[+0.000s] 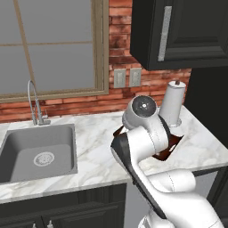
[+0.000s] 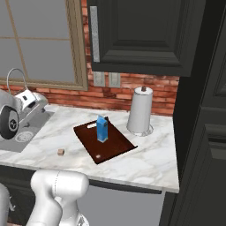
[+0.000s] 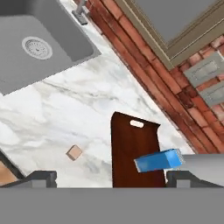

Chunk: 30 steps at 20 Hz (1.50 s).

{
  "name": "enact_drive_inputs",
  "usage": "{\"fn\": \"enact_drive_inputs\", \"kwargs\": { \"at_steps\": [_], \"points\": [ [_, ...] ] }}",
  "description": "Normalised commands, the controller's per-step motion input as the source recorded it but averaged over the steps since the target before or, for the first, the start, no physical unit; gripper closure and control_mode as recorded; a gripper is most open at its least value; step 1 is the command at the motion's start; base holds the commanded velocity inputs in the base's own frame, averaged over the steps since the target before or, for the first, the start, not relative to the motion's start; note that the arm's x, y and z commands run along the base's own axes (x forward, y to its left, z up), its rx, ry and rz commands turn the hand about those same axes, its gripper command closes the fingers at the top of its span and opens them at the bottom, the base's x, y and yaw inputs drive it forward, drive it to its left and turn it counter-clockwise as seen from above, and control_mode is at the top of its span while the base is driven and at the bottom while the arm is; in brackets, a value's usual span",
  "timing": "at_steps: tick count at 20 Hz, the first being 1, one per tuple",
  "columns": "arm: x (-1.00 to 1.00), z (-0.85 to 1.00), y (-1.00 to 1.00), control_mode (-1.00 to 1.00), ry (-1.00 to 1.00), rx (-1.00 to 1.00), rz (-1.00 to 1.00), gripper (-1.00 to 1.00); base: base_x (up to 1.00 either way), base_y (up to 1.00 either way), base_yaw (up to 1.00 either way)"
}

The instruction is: Take out the milk from the fridge and place it on the tray on the counter. Then take the sugar cube near the tray and place it in the tray.

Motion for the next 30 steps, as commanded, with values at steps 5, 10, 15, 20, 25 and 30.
{"fn": "enact_drive_inputs", "kwargs": {
  "at_steps": [5, 10, 15, 20, 25, 30],
  "points": [
    [0.00, -0.11, 0.08, -1.00, 0.05, 0.34, -0.57, -1.00, 0.00, 0.00, 0.00],
    [-0.09, -0.15, 0.00, -1.00, 0.08, 0.41, -0.45, -1.00, 0.00, 0.00, 0.00],
    [-0.06, -0.09, -0.02, -1.00, 0.20, 0.39, -0.16, -1.00, 0.00, 0.00, 0.00],
    [0.00, -0.21, -0.01, -1.00, 0.04, 0.10, -0.03, -1.00, 0.00, 0.00, 0.00],
    [0.00, -0.25, 0.00, -1.00, 0.09, 0.00, 0.00, -1.00, 0.00, 0.00, 0.00],
    [0.00, -0.27, -0.05, -1.00, 0.10, 0.00, -0.01, -1.00, 0.00, 0.00, 0.00]
  ]
}}
